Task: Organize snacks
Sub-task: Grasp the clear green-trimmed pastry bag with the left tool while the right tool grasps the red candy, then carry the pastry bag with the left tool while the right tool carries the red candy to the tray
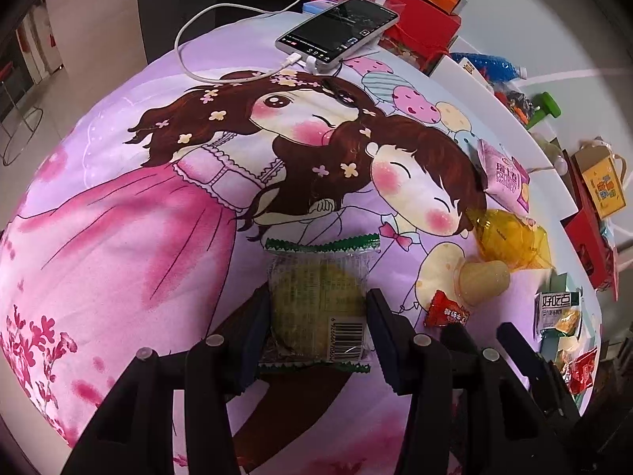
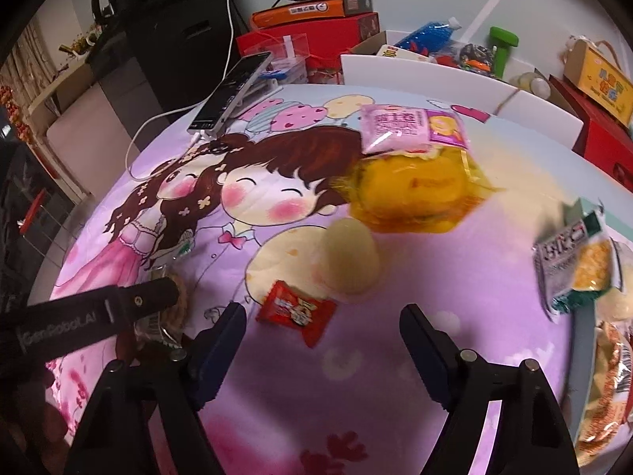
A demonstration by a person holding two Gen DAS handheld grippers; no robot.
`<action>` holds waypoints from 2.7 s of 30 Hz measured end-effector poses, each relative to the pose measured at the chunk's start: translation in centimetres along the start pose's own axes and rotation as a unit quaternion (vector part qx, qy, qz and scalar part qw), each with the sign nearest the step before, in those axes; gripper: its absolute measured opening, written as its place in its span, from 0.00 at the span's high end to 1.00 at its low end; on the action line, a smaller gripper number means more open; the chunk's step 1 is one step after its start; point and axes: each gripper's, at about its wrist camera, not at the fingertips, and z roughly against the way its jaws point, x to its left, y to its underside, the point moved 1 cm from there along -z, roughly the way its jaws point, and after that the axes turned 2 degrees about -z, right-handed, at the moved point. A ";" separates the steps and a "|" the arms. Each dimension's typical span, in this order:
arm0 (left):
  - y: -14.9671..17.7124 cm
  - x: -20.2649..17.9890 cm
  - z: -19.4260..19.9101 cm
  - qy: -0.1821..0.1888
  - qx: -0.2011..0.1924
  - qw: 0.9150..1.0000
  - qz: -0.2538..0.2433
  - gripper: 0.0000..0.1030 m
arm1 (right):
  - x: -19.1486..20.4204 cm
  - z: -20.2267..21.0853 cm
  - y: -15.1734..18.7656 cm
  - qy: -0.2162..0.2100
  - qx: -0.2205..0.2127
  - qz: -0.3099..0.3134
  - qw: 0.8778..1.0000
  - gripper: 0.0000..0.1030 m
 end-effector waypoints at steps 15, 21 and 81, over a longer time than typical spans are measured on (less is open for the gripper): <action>-0.1 0.0 -0.4 0.000 0.006 1.000 -0.002 0.50 | 1.6 -1.7 0.3 0.043 -0.003 0.021 0.999 0.47; -0.1 -0.2 -0.5 -0.005 0.008 1.000 -0.007 0.50 | 1.0 -1.5 0.3 0.045 -0.004 0.015 0.999 0.59; 3.7 -19.1 6.8 0.080 -0.089 0.966 -0.228 0.50 | -22.5 17.1 1.6 0.140 -0.137 -0.224 0.955 0.61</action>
